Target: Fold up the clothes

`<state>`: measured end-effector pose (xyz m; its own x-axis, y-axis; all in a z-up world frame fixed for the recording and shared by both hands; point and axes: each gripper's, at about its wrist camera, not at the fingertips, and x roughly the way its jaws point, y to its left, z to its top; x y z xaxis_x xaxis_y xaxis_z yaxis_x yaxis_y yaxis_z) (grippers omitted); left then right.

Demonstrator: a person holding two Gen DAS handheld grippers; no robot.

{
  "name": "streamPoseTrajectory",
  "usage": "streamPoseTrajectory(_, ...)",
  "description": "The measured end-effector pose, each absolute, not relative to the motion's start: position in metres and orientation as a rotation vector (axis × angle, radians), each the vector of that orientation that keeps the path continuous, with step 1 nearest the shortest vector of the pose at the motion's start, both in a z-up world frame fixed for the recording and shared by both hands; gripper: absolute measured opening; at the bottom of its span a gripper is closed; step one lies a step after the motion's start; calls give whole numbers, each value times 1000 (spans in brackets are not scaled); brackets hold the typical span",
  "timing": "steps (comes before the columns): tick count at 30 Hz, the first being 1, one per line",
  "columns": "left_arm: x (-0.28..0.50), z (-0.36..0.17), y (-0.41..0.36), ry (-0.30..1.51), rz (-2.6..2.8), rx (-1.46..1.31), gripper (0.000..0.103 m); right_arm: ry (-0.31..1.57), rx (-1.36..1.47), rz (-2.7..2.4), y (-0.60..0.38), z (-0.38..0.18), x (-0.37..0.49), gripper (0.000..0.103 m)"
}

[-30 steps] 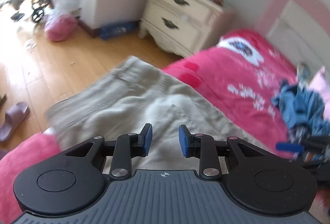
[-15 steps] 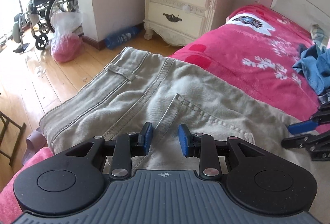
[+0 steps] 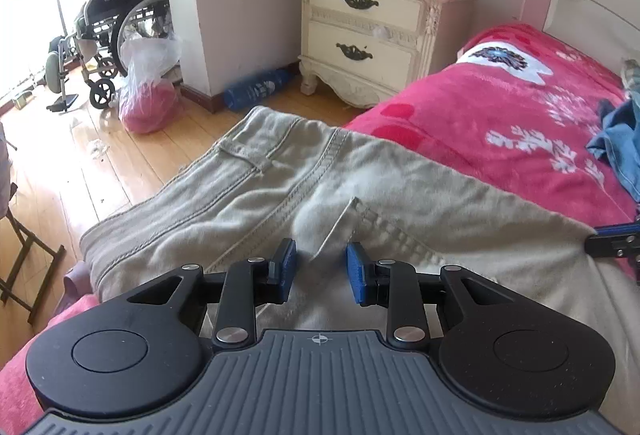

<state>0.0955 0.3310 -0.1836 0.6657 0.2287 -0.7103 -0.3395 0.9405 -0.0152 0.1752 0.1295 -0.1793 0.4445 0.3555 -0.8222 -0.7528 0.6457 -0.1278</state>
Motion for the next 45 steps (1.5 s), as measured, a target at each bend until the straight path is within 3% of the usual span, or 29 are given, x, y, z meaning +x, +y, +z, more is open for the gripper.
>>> streamPoseTrajectory(5,93,-190,322,764,305,-58,28,819,-548,685,130,-204,169,8)
streamPoseTrajectory(8,87,-177,318,741,266,-3,28,809,-434,662,109,-186,170,28)
streamPoseTrajectory(9,85,-171,317,728,254,16,28,794,-385,649,96,-176,168,29)
streamPoseTrajectory(16,102,-150,280,713,47,63,29,844,-209,574,-3,-138,147,29)
streamPoseTrajectory(24,151,-193,239,873,6,88,30,887,-400,642,-23,-168,126,29)
streamPoseTrajectory(28,151,-198,235,866,3,128,31,890,-437,676,-23,-181,126,29)
streamPoseTrajectory(37,148,-198,240,856,-3,135,32,908,-480,721,-26,-192,121,26)
streamPoseTrajectory(42,147,-199,238,847,-4,141,32,874,-554,733,-24,-195,110,7)
streamPoseTrajectory(45,145,-199,237,840,-2,146,33,800,-586,691,-24,-186,98,2)
